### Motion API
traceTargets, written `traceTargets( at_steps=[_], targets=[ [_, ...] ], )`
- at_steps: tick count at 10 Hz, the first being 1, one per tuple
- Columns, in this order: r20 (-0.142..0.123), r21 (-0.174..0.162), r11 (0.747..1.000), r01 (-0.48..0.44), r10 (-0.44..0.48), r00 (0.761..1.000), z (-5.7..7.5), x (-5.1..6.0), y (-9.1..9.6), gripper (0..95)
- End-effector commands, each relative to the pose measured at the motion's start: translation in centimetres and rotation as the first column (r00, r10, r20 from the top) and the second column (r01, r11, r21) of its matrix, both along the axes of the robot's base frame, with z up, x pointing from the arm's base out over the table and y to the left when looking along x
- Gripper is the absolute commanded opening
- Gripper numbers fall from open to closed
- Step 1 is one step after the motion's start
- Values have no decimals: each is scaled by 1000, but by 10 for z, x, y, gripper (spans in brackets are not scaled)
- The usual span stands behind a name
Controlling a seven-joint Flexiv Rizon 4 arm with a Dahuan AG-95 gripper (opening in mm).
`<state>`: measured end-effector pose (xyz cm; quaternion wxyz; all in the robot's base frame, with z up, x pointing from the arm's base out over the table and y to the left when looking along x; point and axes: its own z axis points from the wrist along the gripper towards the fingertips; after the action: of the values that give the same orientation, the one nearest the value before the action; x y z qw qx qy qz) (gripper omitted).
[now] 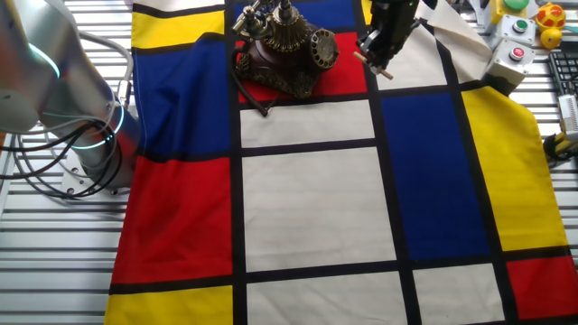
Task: Dial a number on an old rotary phone
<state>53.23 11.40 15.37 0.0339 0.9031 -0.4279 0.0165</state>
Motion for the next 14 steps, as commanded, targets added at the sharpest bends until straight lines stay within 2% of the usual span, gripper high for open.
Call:
traceTargets(
  at_steps=[1, 2, 4, 5, 7, 9, 11, 13, 14],
  targets=[
    [-11, 5, 1000, 6, -6, 1000, -1, -4, 5, 0],
    [-5, 1, 1000, 17, -17, 1000, -1, -13, 13, 0],
    [-5, 1, 1000, 23, -23, 1000, -1, -24, 23, 0],
    [12, -15, 1000, 5, -4, 1000, -3, -34, 34, 0],
    [9, -4, 1000, -1, 1, 1000, -8, -39, 37, 0],
    [15, -10, 1000, -6, 6, 1000, -10, -42, 38, 0],
    [34, -12, 1000, -1, 2, 999, -10, -42, 38, 0],
    [31, -34, 999, 15, -13, 999, -10, -42, 38, 0],
    [20, -43, 999, 22, -21, 1000, -10, -42, 38, 0]
  ],
)
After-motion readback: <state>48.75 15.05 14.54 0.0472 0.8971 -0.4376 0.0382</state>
